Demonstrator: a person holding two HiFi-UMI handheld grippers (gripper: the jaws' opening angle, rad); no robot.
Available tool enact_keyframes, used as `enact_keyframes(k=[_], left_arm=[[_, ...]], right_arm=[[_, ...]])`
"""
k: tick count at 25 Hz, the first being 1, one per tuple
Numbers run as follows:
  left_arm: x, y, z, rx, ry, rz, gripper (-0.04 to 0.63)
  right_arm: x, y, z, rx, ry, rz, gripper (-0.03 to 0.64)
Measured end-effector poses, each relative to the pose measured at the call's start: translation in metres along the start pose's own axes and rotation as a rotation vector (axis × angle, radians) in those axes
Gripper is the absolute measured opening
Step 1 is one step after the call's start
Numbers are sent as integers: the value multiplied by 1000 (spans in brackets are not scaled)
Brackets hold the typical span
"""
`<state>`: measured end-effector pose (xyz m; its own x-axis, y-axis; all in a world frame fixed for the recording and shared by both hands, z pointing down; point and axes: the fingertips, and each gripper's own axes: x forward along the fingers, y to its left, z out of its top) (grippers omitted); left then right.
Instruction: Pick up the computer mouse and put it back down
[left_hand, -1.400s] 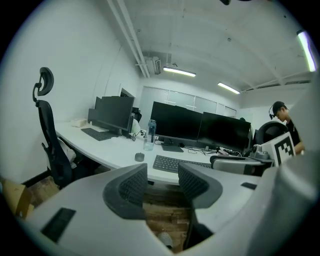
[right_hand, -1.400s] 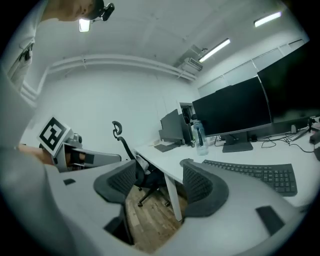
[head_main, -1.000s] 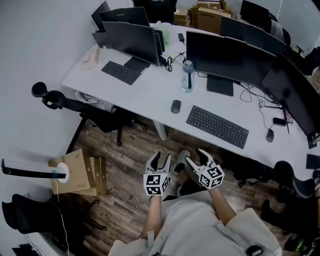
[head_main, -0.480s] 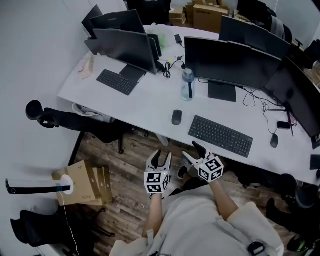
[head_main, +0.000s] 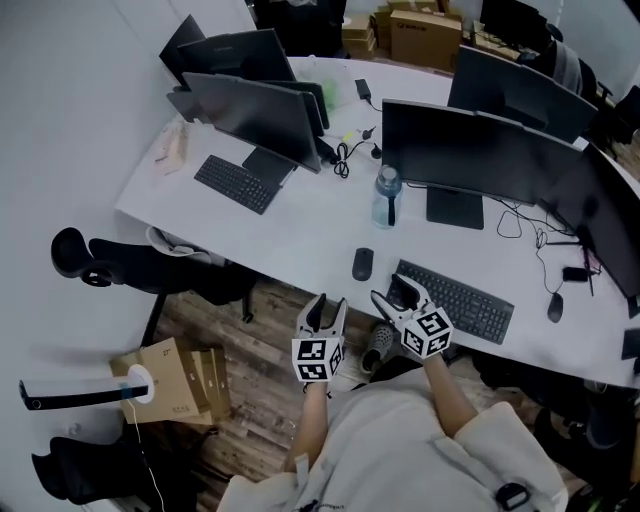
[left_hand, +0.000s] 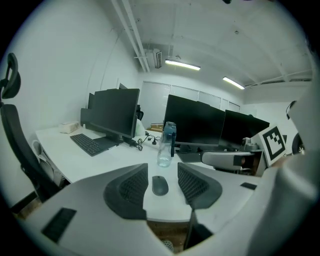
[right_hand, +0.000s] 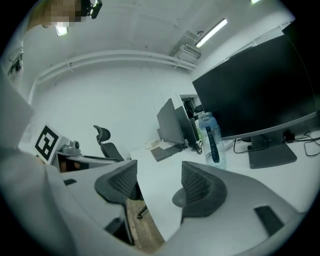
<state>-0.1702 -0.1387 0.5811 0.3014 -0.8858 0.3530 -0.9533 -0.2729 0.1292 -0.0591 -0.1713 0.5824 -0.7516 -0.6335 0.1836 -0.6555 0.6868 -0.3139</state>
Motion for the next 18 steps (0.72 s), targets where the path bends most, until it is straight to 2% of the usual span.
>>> enact_keyframes(k=[6,8,14,18], left_arm=[[42,22,14,10,9,14,190],[56,25,13,10,25,6,189],[102,13,6,-15,62,-33,178],[130,5,2,5,93,-72,178]], right_arm=[[32,-23,6,10,31,-6,281],[40,-35,6,44,32,-13,281],[53,-76,8,95,46,-56,279],[64,-90,7,66,69,-57,279]])
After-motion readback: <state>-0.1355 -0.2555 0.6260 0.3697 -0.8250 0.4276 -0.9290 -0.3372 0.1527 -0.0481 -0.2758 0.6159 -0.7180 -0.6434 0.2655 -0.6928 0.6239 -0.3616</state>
